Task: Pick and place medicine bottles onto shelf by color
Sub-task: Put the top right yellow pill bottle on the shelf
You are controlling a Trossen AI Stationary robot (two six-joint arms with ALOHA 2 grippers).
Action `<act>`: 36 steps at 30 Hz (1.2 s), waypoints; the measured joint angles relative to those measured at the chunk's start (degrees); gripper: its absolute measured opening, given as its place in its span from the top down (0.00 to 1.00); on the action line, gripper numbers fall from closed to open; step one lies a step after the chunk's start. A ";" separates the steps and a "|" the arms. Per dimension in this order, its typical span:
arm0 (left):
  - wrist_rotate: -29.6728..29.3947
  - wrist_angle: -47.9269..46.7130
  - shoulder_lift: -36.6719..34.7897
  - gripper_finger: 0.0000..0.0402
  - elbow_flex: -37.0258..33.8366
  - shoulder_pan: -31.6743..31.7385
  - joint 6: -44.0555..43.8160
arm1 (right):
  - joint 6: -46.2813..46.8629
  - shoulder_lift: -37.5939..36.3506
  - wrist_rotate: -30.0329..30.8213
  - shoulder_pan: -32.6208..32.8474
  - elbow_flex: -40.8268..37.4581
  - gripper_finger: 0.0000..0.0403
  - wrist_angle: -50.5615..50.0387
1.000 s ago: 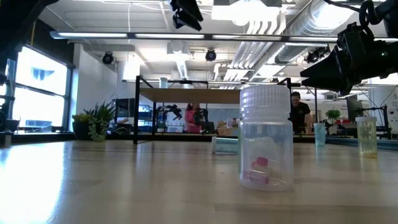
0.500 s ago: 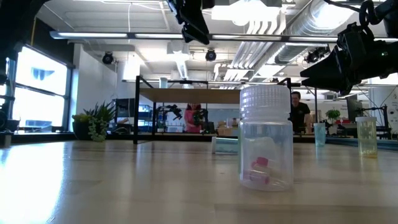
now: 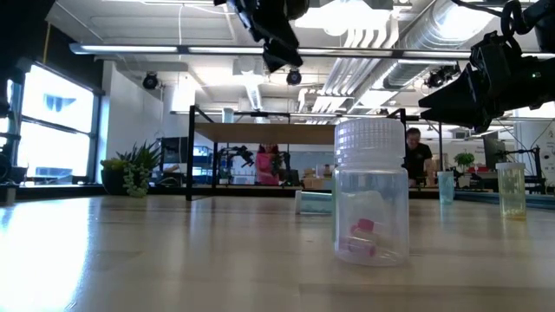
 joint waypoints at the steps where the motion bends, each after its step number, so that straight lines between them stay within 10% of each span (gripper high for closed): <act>1: -0.18 0.80 -0.55 0.54 -1.61 -0.07 -0.46 | 0.01 0.00 -0.01 -0.01 0.00 0.45 0.00; 36: -13.84 42.81 -37.42 0.54 -56.20 -12.83 -19.77 | 3.49 -0.01 -1.39 0.00 0.00 0.45 0.45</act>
